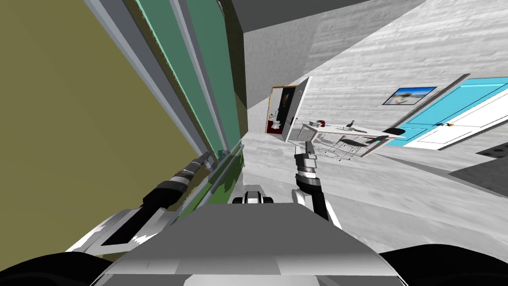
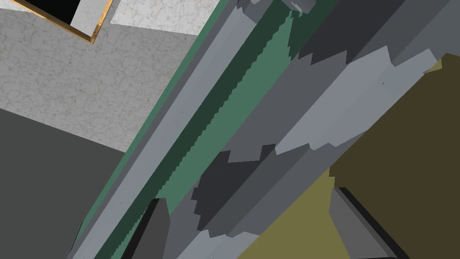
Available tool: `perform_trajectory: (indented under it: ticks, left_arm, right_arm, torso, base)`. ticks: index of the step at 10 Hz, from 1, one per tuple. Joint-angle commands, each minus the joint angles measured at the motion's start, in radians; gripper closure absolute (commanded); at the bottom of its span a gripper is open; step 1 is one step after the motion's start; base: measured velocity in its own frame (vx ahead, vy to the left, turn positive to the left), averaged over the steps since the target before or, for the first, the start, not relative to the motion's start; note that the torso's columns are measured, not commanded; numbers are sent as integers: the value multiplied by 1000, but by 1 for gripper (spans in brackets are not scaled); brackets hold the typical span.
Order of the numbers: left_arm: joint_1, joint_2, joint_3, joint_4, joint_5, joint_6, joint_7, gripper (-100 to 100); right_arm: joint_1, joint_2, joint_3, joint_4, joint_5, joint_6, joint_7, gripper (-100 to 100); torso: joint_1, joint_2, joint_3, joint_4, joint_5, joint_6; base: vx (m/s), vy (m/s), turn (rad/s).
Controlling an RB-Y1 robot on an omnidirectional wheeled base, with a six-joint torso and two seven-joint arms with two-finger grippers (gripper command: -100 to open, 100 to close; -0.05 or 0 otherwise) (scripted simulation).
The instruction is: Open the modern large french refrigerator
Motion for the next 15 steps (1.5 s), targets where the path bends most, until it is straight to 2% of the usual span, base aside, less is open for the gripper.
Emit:
perform_trajectory:
  ticks: [1, 2, 3, 5, 6, 7, 10, 11, 13, 14, 15]
  left_arm:
    - [-18, 29, 43, 37, 25, -2, 26, -100]
    - [-25, 40, 59, 52, 34, -3, 35, -100]
    - [-40, 61, 90, 81, 52, -5, 53, -100]
    - [-54, 83, 120, 110, 71, -7, 71, -100]
    - [-44, 81, 112, 98, 70, -5, 67, -100]
    - [-32, 51, 74, 66, 43, -4, 44, 100]
    - [-11, 18, 28, 22, 16, -1, 17, 100]
    - [3, -4, -3, -7, -3, 1, -1, 100]
    - [17, -25, -34, -36, -21, 3, -18, 100]
    - [12, -20, -23, -27, -19, -13, -15, 100]
    - [8, 22, -33, -32, -4, -30, -10, 100]
  right_arm:
    - [0, 0, 0, 0, 0, 0, 0, 0]
    - [0, 0, 0, 0, 0, 0, 0, 0]
    - [0, 0, 0, 0, 0, 0, 0, 0]
    - [0, 0, 0, 0, 0, 0, 0, 0]
    - [0, 0, 0, 0, 0, 0, 0, 0]
    - [0, 0, 0, 0, 0, 0, 0, 0]
    - [0, 0, 0, 0, 0, 0, 0, 0]
    - [0, 0, 0, 0, 0, 0, 0, 0]
    - [0, 0, 0, 0, 0, 0, 0, 0]
    - [0, 0, 0, 0, 0, 0, 0, 0]
    - [0, 0, 0, 0, 0, 0, 0, 0]
  torso:
    - [0, 0, 0, 0, 0, 0]
    - [1, 0, 0, 0, 0, -1]
    - [2, 0, 0, 0, 0, 0]
    - [2, -2, -2, 0, 0, 0]
    - [3, -3, -2, 0, 0, 0]
    - [3, -2, -1, 0, 1, -1]
    - [4, 3, 2, 0, 4, -2]
    - [5, 4, 3, 0, 5, -3]
    - [7, 7, 5, 0, 5, -6]
    - [7, 7, 6, 0, 5, -5]
    - [6, 6, 5, 1, 4, -4]
  base:
    - [-11, -44, -67]
    - [-14, -44, -53]
    - [-35, -69, -87]
    - [-24, -63, -81]
    - [-11, -23, -9]
    - [34, 47, 107]
    - [30, 70, 77]
    - [25, 63, 105]
    - [27, 49, 64]
    - [10, 12, -8]
    - [-117, 0, -167]
